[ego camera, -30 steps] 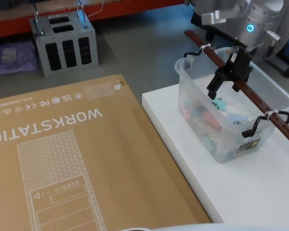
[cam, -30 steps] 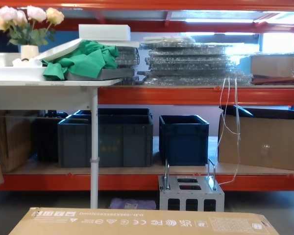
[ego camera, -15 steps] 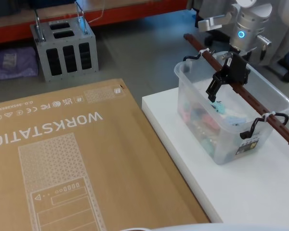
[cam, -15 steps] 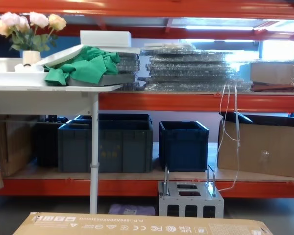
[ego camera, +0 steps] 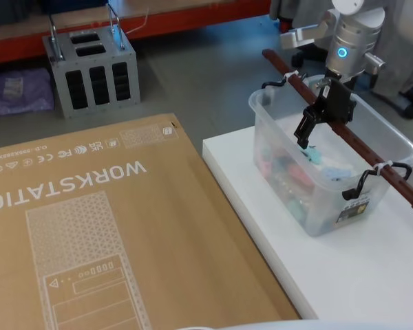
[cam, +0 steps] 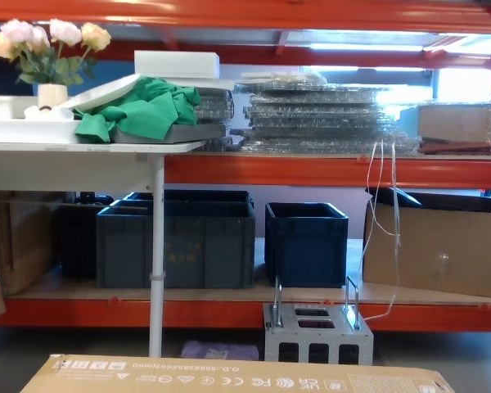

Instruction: Use one hand to grasp the basket and place it at the designated location.

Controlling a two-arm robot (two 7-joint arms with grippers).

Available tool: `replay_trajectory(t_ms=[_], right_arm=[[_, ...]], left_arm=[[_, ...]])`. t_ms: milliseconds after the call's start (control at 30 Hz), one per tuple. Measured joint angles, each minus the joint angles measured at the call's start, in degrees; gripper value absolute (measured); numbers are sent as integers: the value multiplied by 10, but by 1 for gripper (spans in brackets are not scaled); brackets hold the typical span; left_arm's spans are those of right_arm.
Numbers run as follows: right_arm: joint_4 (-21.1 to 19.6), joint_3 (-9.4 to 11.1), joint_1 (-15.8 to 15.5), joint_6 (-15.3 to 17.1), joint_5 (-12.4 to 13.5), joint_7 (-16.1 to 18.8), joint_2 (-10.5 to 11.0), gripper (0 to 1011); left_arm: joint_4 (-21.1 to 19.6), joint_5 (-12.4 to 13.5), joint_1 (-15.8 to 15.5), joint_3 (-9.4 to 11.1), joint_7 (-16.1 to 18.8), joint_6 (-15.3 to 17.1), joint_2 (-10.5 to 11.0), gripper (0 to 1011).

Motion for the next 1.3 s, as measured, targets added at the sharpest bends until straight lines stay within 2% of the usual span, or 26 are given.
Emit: replay_trajectory(t_ms=[100, 267, 633, 767, 800, 900, 933, 1067, 1300], right_arm=[[6, -1, 0, -2, 0, 1, -4, 994], [8, -3, 0, -4, -1, 1, -5, 901], [8, -4, 1, -7, -2, 0, -5, 556], [4, -2, 1, -8, 2, -1, -1, 436], [2, -1, 2, -8, 3, -1, 1, 377], [-1, 1, 1, -8, 5, -2, 3, 319], [-4, 2, 1, -8, 7, -3, 6, 249], [-6, 6, -1, -9, 11, -5, 10, 144], [-18, 14, -4, -7, 16, -10, 19, 93]], left_arm=[[0, 0, 0, 0, 0, 0, 0, 0], [0, 0, 0, 0, 0, 0, 0, 0], [0, 0, 0, 0, 0, 0, 0, 0], [0, 0, 0, 0, 0, 0, 0, 0], [0, 0, 0, 0, 0, 0, 0, 0], [0, 0, 0, 0, 0, 0, 0, 0], [0, 0, 0, 0, 0, 0, 0, 0], [0, 0, 0, 0, 0, 0, 0, 0], [0, 0, 0, 0, 0, 0, 0, 0]])
